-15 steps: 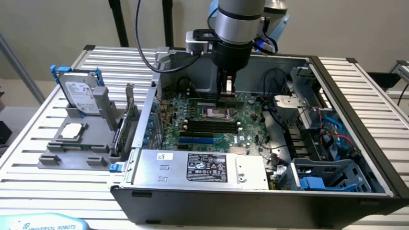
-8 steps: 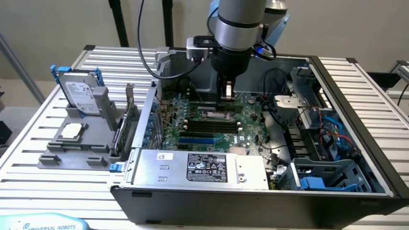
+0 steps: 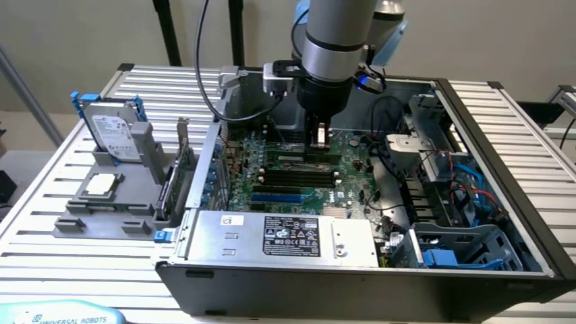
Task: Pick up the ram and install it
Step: 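Insert the ram into the slot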
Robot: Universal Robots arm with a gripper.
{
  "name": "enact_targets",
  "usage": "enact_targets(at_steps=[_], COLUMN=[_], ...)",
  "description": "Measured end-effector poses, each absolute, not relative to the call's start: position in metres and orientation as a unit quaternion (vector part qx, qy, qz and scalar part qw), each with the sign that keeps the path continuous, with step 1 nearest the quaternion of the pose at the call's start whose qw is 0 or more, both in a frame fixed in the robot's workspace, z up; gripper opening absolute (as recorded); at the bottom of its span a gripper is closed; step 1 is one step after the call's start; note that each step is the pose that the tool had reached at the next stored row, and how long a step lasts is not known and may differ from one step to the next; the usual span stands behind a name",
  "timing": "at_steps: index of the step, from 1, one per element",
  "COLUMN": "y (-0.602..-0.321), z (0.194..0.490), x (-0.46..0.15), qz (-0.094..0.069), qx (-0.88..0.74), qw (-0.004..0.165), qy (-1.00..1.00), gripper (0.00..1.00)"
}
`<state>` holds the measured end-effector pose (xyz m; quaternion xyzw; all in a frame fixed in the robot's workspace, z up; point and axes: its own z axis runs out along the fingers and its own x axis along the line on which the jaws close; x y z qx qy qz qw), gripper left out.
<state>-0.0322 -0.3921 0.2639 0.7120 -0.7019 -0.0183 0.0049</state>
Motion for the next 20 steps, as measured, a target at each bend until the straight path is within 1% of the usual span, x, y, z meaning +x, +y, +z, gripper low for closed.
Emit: enact_targets(at_steps=[12,20], y=[-0.395,-0.396], z=[0.25,0.242], x=[-0.032,-0.034], qz=[-0.012,-0.006], qx=[0.719,0.719], qw=[0.011,0.008], qy=[-0.695,-0.695], gripper=[0.14,0.14])
